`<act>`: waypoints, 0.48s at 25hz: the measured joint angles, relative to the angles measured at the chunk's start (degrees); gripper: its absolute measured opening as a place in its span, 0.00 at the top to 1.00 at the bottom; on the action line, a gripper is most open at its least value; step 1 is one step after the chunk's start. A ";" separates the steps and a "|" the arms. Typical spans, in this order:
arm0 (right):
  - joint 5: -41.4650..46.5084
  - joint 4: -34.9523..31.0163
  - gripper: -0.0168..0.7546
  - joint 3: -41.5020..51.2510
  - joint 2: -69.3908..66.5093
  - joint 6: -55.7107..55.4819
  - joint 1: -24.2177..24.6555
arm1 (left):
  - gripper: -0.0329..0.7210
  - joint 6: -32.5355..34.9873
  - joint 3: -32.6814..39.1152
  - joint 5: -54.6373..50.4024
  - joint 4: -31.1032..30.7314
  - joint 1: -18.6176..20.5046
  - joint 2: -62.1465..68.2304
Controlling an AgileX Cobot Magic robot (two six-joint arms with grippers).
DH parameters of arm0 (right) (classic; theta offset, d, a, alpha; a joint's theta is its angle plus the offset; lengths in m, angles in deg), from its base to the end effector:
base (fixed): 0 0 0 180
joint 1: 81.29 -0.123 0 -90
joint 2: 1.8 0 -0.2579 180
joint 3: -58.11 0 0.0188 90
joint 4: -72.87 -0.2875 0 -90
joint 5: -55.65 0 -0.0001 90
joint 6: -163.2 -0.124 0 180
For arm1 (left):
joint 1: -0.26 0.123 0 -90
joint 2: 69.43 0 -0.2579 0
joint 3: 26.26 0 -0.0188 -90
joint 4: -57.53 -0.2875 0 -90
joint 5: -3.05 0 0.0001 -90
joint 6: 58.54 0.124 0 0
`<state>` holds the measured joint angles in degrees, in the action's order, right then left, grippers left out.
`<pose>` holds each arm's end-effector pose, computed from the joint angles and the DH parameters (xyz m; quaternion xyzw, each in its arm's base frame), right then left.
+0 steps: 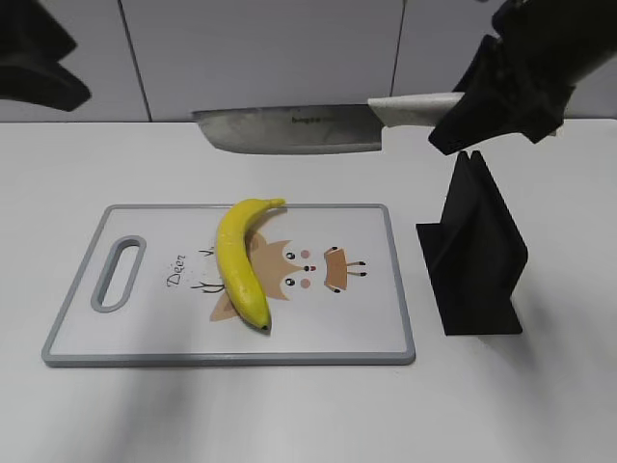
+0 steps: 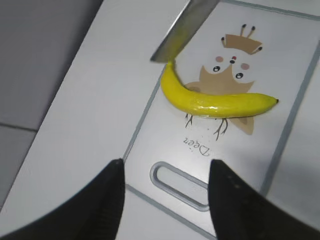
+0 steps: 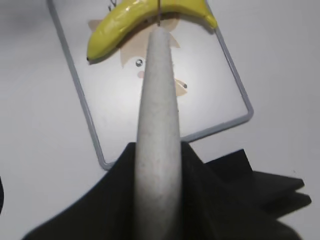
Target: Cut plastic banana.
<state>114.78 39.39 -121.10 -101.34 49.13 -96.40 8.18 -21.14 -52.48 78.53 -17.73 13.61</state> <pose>0.3472 0.1546 0.2455 -0.5352 0.7821 0.1703 0.2699 0.3012 -0.1364 0.3138 0.5916 0.7249 -0.0329 0.3512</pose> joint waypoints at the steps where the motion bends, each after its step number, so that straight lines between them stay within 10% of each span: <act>1: 1.16 -0.90 0.74 -1.07 -0.92 1.38 0.00 | 0.26 0.95 -1.20 0.12 0.00 -0.86 1.94; 12: 5.81 -5.52 0.74 -10.23 -9.40 7.34 0.00 | 0.26 13.19 -9.07 1.31 3.34 -3.94 15.04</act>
<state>120.59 33.87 -131.33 -110.73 56.47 -96.40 21.37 -30.20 -51.17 81.88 -21.66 28.65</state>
